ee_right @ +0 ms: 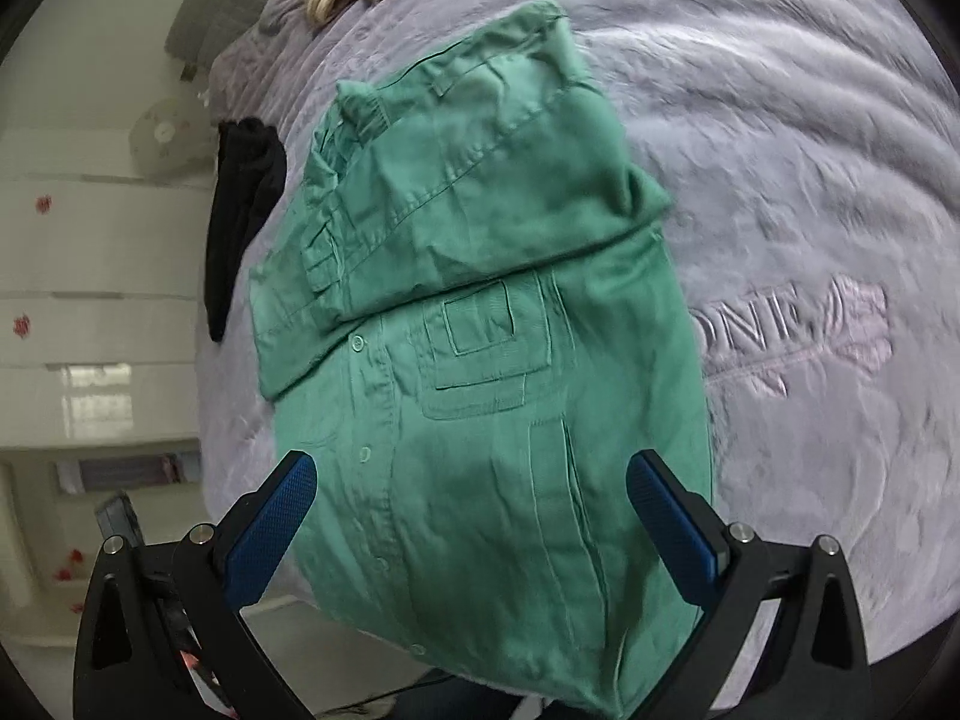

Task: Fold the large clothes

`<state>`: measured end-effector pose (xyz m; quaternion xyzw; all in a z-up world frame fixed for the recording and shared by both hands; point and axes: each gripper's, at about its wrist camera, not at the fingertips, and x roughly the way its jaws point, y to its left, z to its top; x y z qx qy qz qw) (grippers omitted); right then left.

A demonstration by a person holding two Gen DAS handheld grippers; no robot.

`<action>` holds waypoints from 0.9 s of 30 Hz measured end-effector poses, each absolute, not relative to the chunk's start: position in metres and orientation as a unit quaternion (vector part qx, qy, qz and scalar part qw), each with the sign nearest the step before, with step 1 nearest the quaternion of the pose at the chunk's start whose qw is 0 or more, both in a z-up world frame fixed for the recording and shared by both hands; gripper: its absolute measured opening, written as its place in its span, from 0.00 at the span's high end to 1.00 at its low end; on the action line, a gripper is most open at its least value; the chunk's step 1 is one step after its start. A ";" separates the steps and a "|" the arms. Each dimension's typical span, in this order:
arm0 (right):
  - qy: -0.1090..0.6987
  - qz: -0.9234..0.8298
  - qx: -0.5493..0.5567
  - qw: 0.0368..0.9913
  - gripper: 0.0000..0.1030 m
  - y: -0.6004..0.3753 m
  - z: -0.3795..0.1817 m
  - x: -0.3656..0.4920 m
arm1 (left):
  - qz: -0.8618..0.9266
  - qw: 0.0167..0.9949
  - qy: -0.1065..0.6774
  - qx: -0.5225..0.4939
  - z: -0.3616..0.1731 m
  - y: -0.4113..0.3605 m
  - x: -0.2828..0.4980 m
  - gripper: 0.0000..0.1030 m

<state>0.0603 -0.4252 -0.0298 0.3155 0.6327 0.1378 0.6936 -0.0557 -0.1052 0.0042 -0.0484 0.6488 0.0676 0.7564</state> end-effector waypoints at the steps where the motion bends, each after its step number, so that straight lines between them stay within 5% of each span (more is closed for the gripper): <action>1: 0.631 0.134 0.322 0.693 0.00 -0.428 -0.030 0.058 | 0.067 0.758 0.647 -0.048 0.006 -0.104 -0.058 0.00; 27: 0.627 0.004 0.347 0.698 0.00 -0.457 -0.072 -0.110 | 0.065 0.731 0.670 -0.116 -0.074 0.031 -0.181 0.00</action>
